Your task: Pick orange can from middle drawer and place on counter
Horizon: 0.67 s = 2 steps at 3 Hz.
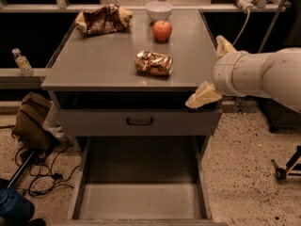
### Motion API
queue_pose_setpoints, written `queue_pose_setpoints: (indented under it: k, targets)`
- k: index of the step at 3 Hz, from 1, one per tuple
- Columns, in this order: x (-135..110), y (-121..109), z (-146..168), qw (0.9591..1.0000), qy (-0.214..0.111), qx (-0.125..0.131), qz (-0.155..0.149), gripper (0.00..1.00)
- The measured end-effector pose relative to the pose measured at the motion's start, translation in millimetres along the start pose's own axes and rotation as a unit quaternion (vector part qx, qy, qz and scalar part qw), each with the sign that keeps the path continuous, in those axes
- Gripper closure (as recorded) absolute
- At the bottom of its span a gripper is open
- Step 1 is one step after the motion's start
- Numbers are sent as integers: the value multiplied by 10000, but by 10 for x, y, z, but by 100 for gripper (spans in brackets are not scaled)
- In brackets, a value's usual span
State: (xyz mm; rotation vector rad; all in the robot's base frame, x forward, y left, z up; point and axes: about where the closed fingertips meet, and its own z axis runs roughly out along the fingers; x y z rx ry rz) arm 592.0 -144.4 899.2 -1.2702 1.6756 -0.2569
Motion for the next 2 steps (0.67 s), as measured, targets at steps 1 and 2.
queue_pose_setpoints:
  k: [1, 2]
  targets:
    - [-276, -331, -1064, 9969, 444, 605, -248, 0]
    - [-623, -458, -1476, 9925, 556, 940, -548, 0]
